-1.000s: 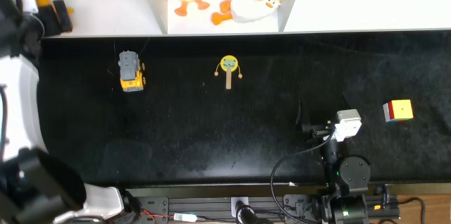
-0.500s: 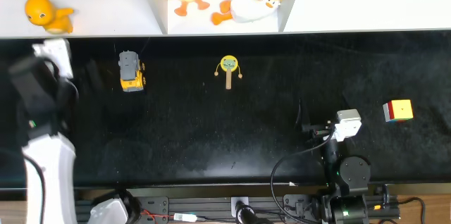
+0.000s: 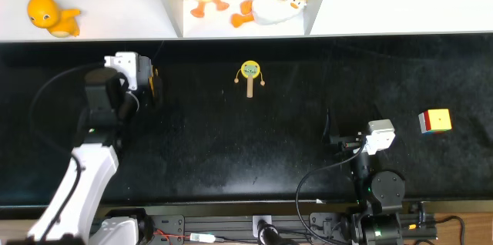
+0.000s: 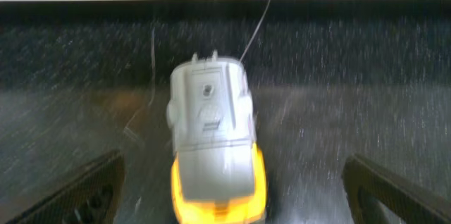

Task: Store Toys

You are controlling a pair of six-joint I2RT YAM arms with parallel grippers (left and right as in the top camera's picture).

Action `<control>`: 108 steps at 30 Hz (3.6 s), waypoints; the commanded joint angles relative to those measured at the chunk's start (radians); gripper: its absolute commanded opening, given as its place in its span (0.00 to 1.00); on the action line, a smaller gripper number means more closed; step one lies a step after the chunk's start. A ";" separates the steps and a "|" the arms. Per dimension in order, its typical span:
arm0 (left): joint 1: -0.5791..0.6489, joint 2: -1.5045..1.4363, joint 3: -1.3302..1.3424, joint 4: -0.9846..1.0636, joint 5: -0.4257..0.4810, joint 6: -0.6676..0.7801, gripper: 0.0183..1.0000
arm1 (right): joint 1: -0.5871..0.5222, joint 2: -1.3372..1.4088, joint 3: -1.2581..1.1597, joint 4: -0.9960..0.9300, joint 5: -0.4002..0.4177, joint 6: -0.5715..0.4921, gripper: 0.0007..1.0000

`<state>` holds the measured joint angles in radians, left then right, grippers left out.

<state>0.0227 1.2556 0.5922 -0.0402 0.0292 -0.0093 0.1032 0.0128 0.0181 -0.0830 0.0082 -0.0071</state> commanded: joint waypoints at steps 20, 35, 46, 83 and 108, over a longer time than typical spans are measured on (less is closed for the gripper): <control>-0.012 0.262 0.051 0.095 -0.024 -0.074 0.55 | -0.005 -0.008 -0.013 0.005 0.010 0.004 0.99; -0.012 -0.072 0.050 -0.152 -0.060 -0.071 0.46 | -0.005 -0.008 -0.013 0.005 0.010 0.004 1.00; -0.012 0.014 0.285 -0.243 -0.037 -0.074 0.43 | -0.005 -0.008 -0.013 0.005 0.010 0.004 1.00; -0.021 0.167 0.421 -0.308 -0.076 -0.051 1.00 | -0.005 -0.008 -0.013 0.005 0.010 0.004 1.00; -0.086 -1.248 -0.584 -0.041 -0.048 0.117 1.00 | -0.005 -0.008 -0.013 0.005 0.010 0.004 1.00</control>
<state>-0.0593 0.0666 0.0380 -0.0715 -0.0628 0.0612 0.1032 0.0128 0.0181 -0.0826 0.0082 -0.0071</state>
